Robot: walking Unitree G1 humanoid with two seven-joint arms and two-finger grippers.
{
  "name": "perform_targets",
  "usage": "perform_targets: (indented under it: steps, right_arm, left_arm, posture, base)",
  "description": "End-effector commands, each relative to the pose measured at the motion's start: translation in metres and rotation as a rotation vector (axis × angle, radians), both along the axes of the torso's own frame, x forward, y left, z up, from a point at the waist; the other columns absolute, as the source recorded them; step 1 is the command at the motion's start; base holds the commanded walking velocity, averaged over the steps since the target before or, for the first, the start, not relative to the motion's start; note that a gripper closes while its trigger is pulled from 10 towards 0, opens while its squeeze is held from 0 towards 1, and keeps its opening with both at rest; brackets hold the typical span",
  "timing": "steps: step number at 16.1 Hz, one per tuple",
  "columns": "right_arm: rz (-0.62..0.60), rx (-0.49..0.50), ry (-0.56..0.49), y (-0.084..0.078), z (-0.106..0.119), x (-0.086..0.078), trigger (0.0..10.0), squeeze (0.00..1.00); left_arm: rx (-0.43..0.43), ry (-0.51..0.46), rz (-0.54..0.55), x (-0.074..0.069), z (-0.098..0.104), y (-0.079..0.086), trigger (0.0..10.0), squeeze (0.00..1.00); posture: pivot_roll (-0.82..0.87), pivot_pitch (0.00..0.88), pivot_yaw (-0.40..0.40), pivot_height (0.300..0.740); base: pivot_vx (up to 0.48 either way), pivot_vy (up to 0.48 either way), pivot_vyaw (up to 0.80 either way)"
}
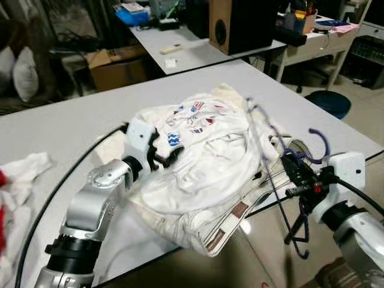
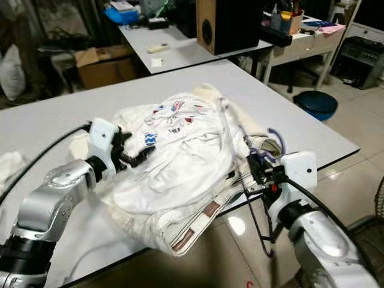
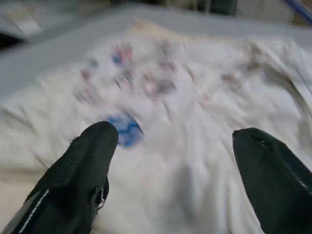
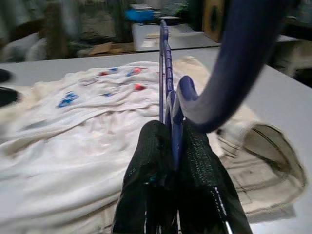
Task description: Hang hanger
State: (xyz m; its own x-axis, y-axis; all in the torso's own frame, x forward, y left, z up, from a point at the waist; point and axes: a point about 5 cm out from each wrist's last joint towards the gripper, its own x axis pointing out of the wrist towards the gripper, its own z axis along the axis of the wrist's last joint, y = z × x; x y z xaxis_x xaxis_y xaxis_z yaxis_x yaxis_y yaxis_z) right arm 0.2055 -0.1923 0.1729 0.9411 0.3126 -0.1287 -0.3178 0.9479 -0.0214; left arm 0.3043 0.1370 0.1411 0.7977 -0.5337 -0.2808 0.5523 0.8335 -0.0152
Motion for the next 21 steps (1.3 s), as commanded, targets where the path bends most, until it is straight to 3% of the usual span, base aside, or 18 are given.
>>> perform_targets:
  steps: [1,3,4,5,8,10,14,16,18,21]
  right_arm:
    - [0.041,0.0,-0.021,-0.001,0.007,-0.001,10.0,0.0]
    - [0.091,-0.002,-0.015,0.003,0.007,-0.004,10.0,0.0]
    - [0.119,-0.007,-0.004,0.001,0.007,-0.005,10.0,0.0]
    - [0.134,-0.009,0.006,0.0,0.005,-0.005,10.0,0.0]
    - [0.176,-0.01,0.031,0.004,-0.001,-0.005,10.0,0.0]
    - [0.183,-0.01,0.036,0.005,-0.002,-0.005,10.0,0.0]
    - [0.215,-0.007,0.066,0.008,-0.007,-0.008,10.0,0.0]
    - [0.232,-0.002,0.078,0.01,-0.009,-0.01,10.0,0.0]
    - [0.24,-0.003,0.083,0.013,-0.011,-0.011,10.0,0.0]
    - [0.247,-0.001,0.079,0.015,-0.01,-0.011,10.0,0.0]
  left_arm:
    - [-0.025,0.053,-0.048,0.002,0.002,-0.007,10.0,1.0]
    - [-0.049,0.111,-0.043,0.0,-0.002,-0.003,10.0,1.0]
    - [-0.024,0.143,-0.045,-0.002,-0.006,0.0,10.0,0.44]
    - [0.003,0.16,-0.04,-0.004,-0.008,0.004,10.0,0.0]
    - [0.031,0.244,-0.046,-0.017,-0.014,0.015,10.0,0.0]
    - [0.022,0.253,-0.072,-0.021,-0.015,0.014,10.0,0.0]
    - [-0.165,0.21,-0.09,-0.019,0.005,0.004,10.0,0.0]
    - [-0.211,0.232,-0.17,-0.028,0.008,-0.002,10.0,0.0]
    - [-0.121,0.267,-0.225,-0.037,-0.004,-0.008,10.0,0.0]
    - [-0.012,0.249,-0.132,-0.029,-0.019,-0.01,10.0,0.0]
  posture:
    - [-0.05,0.0,0.115,0.74]
    - [-0.04,0.0,0.109,0.74]
    - [-0.04,0.0,0.102,0.74]
    - [-0.03,0.0,0.093,0.74]
    - [-0.02,0.0,0.087,0.74]
    - [-0.01,0.0,0.086,0.74]
    - [0.0,0.0,0.08,0.74]
    - [0.0,0.0,0.079,0.74]
    - [0.0,0.0,0.082,0.74]
    - [0.0,0.0,0.088,0.74]
  base:
    - [0.0,0.0,0.0]
    - [0.0,0.0,0.0]
    - [0.0,0.0,0.0]
    - [0.0,0.0,0.0]
    - [0.0,0.0,0.0]
    - [0.0,0.0,0.0]
    - [0.0,0.0,0.0]
    - [0.0,0.0,0.0]
    - [0.0,0.0,0.0]
    - [0.0,0.0,0.0]
